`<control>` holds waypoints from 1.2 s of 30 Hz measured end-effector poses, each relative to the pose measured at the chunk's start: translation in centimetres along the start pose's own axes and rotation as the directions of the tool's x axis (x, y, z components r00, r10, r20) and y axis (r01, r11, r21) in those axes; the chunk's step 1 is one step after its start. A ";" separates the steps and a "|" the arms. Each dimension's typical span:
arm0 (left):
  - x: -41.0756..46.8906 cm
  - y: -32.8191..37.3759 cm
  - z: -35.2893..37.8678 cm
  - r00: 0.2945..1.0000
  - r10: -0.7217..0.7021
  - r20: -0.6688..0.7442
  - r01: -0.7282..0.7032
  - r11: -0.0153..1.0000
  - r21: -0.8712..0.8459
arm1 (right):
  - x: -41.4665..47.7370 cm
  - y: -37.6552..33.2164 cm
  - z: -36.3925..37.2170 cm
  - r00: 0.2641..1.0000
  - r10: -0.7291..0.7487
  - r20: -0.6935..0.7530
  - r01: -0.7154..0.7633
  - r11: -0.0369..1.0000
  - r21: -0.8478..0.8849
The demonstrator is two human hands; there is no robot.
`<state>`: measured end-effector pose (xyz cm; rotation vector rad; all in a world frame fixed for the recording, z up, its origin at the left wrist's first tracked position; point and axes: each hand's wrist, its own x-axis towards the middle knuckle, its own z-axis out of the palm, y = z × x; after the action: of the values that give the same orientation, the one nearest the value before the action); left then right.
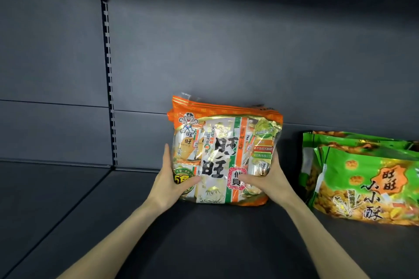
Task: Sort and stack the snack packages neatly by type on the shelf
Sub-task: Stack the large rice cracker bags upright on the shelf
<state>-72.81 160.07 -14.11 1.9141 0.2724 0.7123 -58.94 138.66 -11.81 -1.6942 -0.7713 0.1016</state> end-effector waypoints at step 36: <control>-0.8 0.8 -3.0 0.989 -0.117 0.095 0.080 0.941 0.328 | -2.0 -1.7 -0.7 0.993 0.118 -0.028 -0.121 0.951 -0.284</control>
<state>-75.34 161.54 -12.82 2.2269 0.4324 0.5115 -60.86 137.13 -10.74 -2.0153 -0.6997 0.0676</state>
